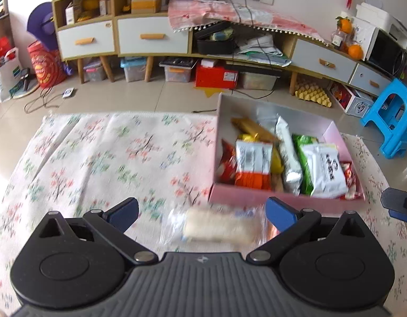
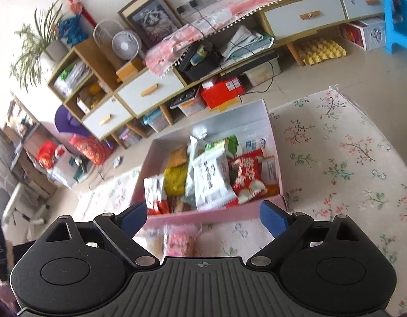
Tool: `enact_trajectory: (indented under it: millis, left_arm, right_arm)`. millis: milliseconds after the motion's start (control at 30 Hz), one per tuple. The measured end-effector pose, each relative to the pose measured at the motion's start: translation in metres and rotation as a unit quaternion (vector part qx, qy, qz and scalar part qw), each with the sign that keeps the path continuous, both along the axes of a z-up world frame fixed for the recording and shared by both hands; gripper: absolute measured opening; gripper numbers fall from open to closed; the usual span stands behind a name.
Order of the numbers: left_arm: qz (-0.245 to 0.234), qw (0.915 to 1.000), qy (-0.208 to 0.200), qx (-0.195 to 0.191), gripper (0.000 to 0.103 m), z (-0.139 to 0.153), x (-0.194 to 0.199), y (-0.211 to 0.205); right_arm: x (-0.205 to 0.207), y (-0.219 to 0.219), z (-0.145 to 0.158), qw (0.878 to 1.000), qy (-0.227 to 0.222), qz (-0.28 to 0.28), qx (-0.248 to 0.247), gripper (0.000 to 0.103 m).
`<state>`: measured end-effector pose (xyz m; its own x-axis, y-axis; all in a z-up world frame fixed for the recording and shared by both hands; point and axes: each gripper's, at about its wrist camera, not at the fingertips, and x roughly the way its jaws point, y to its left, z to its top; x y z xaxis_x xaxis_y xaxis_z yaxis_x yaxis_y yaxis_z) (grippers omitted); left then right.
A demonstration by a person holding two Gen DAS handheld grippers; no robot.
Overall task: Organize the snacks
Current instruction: 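Move both tools toward the bread bag and pink candy bar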
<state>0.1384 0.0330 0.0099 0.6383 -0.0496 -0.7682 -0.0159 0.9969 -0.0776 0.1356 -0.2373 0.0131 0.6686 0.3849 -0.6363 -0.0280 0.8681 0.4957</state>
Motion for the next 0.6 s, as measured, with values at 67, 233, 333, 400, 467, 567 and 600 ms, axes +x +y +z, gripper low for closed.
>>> enact_trajectory:
  millis: [67, 233, 333, 400, 467, 567, 600]
  left_arm:
    - [0.003, 0.9999, 0.009, -0.006, 0.103, -0.004, -0.008, 0.004]
    - [0.003, 0.9999, 0.013, -0.002, 0.103, -0.015, -0.026, 0.008]
    - [-0.002, 1.0, -0.003, -0.004, 0.103, -0.024, -0.04, 0.011]
    - [-0.008, 0.9999, 0.005, -0.006, 0.103, -0.032, -0.043, 0.01]
    - [-0.022, 0.9996, 0.018, -0.002, 0.103, -0.035, -0.042, 0.008]
    - [-0.032, 0.9995, 0.005, 0.004, 0.103, -0.037, -0.047, 0.009]
    - [-0.037, 0.9993, 0.006, 0.008, 0.103, -0.038, -0.047, 0.009]
  right_arm:
    - [-0.005, 0.003, 0.001, 1.0, 0.0, 0.007, -0.011, 0.094]
    - [-0.019, 0.011, 0.001, 0.999, -0.001, 0.03, -0.034, 0.094]
    - [-0.026, 0.021, 0.0, 0.997, -0.007, 0.047, -0.053, 0.094]
    - [-0.03, 0.028, -0.003, 0.996, -0.011, 0.055, -0.067, 0.094]
    - [-0.032, 0.036, -0.007, 0.995, -0.009, 0.062, -0.079, 0.094]
    - [-0.032, 0.047, -0.012, 0.993, -0.005, 0.072, -0.091, 0.094]
    - [-0.031, 0.05, -0.014, 0.993, -0.004, 0.074, -0.092, 0.094]
